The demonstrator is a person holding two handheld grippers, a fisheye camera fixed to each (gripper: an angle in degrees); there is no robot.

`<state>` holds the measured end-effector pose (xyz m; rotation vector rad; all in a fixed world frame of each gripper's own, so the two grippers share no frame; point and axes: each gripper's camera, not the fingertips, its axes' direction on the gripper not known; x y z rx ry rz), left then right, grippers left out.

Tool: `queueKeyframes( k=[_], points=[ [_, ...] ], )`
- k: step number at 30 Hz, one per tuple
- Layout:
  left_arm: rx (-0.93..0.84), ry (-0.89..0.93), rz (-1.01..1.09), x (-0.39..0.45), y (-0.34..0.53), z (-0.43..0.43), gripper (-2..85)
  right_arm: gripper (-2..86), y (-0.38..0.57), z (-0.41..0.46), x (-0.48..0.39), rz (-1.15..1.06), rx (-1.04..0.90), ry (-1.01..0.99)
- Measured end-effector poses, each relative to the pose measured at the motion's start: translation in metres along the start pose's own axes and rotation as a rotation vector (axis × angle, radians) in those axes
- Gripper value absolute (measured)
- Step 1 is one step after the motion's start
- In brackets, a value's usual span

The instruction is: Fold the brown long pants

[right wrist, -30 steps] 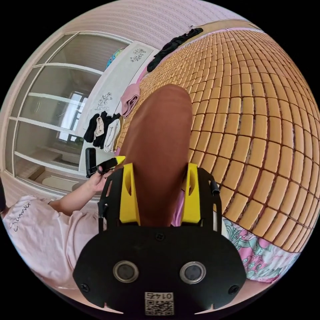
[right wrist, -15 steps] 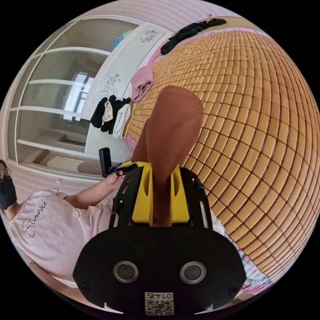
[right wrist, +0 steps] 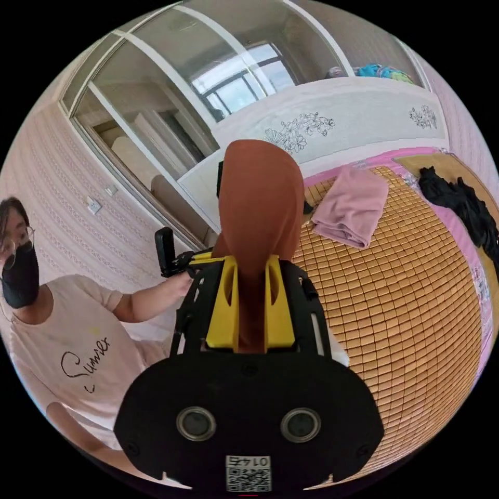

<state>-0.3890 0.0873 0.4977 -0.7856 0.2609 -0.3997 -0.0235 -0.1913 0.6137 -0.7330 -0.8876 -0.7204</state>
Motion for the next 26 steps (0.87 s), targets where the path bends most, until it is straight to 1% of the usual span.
queueKeyframes(
  k=[1, 2, 3, 4, 5, 6, 8, 10, 11, 12, 13, 14, 15, 16, 17, 19, 20, 22, 23, 25, 26],
  points=[
    [-0.018, -0.056, -0.009, -0.015, -0.045, 0.009, 9.8, 9.7, -0.036, 0.004, 0.024, 0.122, 0.055, 0.018],
    [-0.023, -0.087, -0.015, -0.023, -0.063, 0.014, 10.8, 10.2, -0.05, 0.007, 0.035, 0.174, 0.083, 0.04],
    [-0.021, -0.179, -0.034, -0.04, -0.09, 0.023, 11.5, 11.2, -0.073, 0.015, 0.054, 0.271, 0.102, 0.099],
    [-0.046, -0.209, -0.102, -0.055, -0.105, 0.03, 12.1, 11.7, -0.086, 0.025, 0.068, 0.37, 0.071, 0.154],
    [-0.063, -0.206, -0.125, -0.061, -0.109, 0.032, 12.4, 11.7, -0.088, 0.031, 0.072, 0.395, 0.051, 0.166],
    [-0.091, -0.204, -0.099, -0.062, -0.11, 0.032, 12.5, 11.2, -0.087, 0.04, 0.071, 0.383, 0.04, 0.162],
    [-0.076, -0.2, 0.008, -0.047, -0.096, 0.024, 12.1, 10.3, -0.072, 0.051, 0.063, 0.328, 0.05, 0.151],
    [-0.025, -0.2, 0.181, -0.017, -0.053, 0.008, 11.8, 9.9, -0.025, 0.068, 0.046, 0.219, -0.028, 0.101],
    [-0.021, -0.191, 0.219, -0.009, -0.039, 0.005, 11.8, 9.8, -0.008, 0.073, 0.04, 0.201, -0.059, 0.09],
    [-0.035, -0.165, 0.273, 0.005, -0.011, -0.002, 11.5, 9.3, 0.033, 0.08, 0.027, 0.154, -0.108, 0.061],
    [-0.076, -0.098, 0.321, 0.02, 0.02, -0.008, 11.1, 8.6, 0.083, 0.085, 0.011, 0.122, -0.144, 0.044],
    [-0.087, -0.06, 0.349, 0.029, 0.037, -0.012, 10.9, 8.2, 0.109, 0.086, 0.003, 0.116, -0.16, 0.05],
    [-0.102, 0.006, 0.404, 0.048, 0.073, -0.021, 10.3, 7.5, 0.165, 0.088, -0.014, 0.132, -0.184, 0.078],
    [-0.104, 0.053, 0.448, 0.066, 0.109, -0.03, 9.8, 7.0, 0.22, 0.088, -0.03, 0.167, -0.219, 0.119],
    [-0.104, 0.068, 0.46, 0.075, 0.125, -0.035, 9.5, 6.9, 0.247, 0.087, -0.038, 0.202, -0.236, 0.152],
    [-0.14, 0.124, 0.482, 0.106, 0.182, -0.054, 8.6, 6.8, 0.346, 0.076, -0.074, 0.376, -0.234, 0.262],
    [-0.158, 0.143, 0.492, 0.113, 0.193, -0.058, 8.4, 6.8, 0.367, 0.072, -0.085, 0.415, -0.229, 0.291],
    [-0.263, 0.181, 0.515, 0.134, 0.223, -0.069, 7.5, 6.9, 0.427, 0.067, -0.13, 0.568, -0.306, 0.507],
    [-0.277, 0.185, 0.517, 0.138, 0.227, -0.072, 7.1, 7.0, 0.437, 0.066, -0.141, 0.58, -0.313, 0.552],
    [-0.292, 0.239, 0.55, 0.154, 0.232, -0.081, 6.4, 7.5, 0.473, 0.064, -0.182, 0.614, -0.26, 0.706],
    [-0.289, 0.257, 0.562, 0.158, 0.231, -0.083, 6.4, 7.6, 0.48, 0.064, -0.189, 0.623, -0.23, 0.735]
  ],
)
